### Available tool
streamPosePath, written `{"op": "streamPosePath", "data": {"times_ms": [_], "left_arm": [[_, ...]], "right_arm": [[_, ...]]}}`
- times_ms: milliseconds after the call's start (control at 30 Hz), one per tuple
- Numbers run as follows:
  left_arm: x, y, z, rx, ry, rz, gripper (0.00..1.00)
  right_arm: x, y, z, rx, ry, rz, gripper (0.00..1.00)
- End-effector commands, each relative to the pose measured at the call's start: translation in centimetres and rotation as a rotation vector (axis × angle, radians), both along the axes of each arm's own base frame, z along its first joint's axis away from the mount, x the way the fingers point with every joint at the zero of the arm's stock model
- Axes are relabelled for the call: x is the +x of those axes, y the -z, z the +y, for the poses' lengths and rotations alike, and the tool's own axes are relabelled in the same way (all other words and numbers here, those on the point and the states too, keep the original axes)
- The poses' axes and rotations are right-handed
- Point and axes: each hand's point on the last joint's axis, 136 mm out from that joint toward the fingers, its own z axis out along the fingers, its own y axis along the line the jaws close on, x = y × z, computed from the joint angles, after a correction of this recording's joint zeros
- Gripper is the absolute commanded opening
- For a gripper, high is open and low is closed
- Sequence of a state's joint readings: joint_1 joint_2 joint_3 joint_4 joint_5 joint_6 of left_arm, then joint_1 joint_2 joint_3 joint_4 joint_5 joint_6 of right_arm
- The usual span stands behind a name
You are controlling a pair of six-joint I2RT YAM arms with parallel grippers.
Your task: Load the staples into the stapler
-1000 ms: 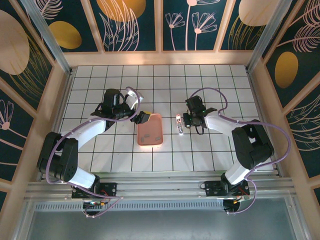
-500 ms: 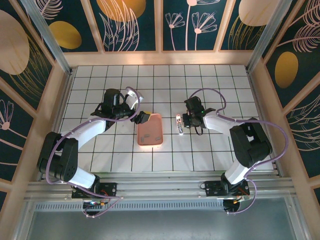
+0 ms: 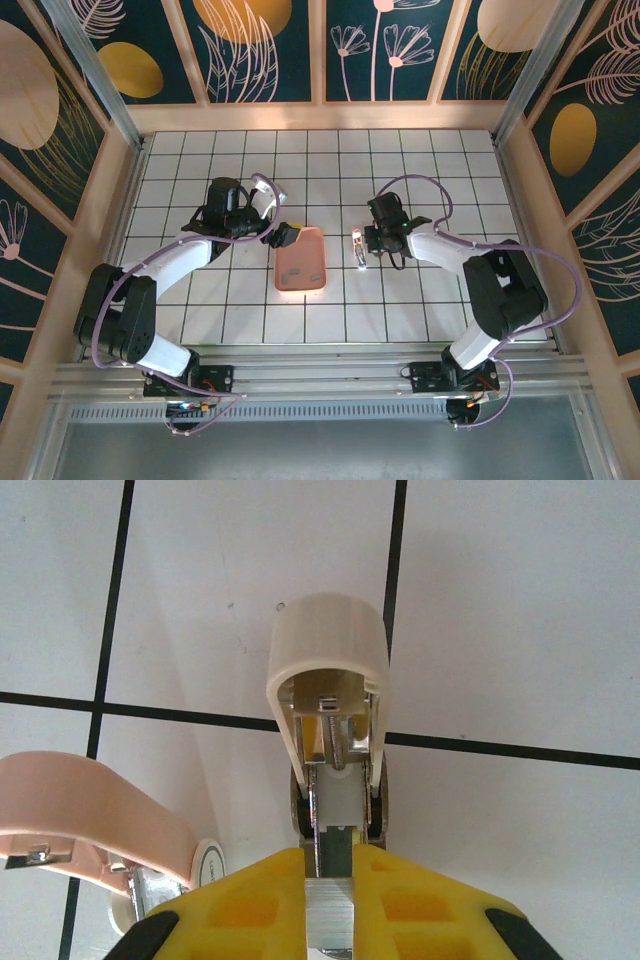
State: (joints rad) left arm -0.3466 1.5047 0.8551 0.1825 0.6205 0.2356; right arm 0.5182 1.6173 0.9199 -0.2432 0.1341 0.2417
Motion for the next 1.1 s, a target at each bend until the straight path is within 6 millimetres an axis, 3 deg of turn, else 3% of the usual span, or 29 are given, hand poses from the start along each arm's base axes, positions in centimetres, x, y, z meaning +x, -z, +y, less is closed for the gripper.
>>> {"op": "streamPosePath", "data": {"times_ms": [0,233,1067], "left_arm": [[0.2,-1.0,-0.6,-0.014,0.029,-0.045,0.99],[0.1,-1.0,-0.5,-0.013,0.027,-0.044,0.99],[0.2,-1.1,-0.6,-0.012,0.029,-0.047,0.99]], "right_arm": [[0.0,-0.5,-0.5,-0.034,0.008,-0.012,0.14],[-0.2,0.6,-0.5,-0.046,0.006,0.018,0.14],[-0.8,2.0,-0.9,-0.067,0.007,0.056,0.14]]}}
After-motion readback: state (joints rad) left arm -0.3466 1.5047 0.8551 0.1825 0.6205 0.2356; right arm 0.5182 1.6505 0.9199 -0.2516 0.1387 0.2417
